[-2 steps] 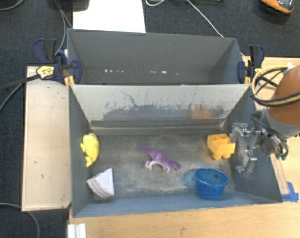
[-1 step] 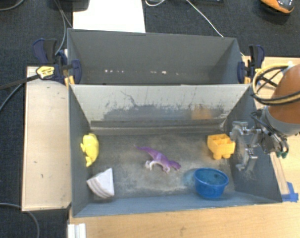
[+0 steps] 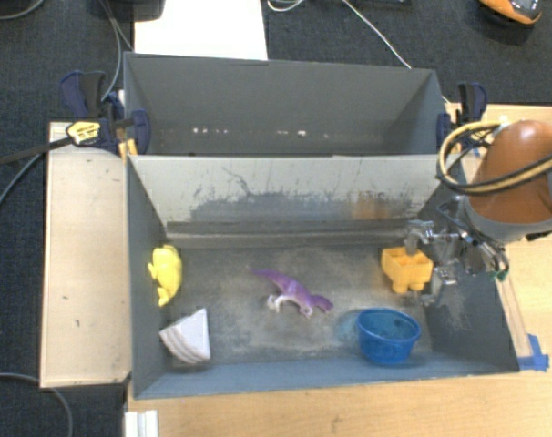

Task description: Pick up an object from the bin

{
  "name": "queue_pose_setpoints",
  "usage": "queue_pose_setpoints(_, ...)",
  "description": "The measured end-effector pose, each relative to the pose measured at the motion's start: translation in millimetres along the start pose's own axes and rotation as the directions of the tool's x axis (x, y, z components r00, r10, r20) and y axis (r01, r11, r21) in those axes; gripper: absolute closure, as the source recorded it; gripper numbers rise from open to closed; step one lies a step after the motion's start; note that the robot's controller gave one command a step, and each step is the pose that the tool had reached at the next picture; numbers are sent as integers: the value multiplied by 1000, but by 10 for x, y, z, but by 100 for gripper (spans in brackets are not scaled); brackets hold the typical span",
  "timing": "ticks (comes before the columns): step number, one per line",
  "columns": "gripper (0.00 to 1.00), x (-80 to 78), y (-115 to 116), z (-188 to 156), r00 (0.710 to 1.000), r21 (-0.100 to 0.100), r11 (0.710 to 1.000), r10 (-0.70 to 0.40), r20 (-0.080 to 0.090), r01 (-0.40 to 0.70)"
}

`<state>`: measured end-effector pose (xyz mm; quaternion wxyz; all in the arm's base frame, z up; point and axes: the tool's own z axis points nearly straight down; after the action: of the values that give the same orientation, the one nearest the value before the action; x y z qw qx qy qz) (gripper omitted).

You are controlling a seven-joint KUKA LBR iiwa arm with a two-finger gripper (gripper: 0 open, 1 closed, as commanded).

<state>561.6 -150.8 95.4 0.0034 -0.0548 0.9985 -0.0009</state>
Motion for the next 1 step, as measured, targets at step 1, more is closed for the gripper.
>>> queue_pose_setpoints(1, 0, -101, 21, 236, 976, -1, 976, 220, 2, -220)
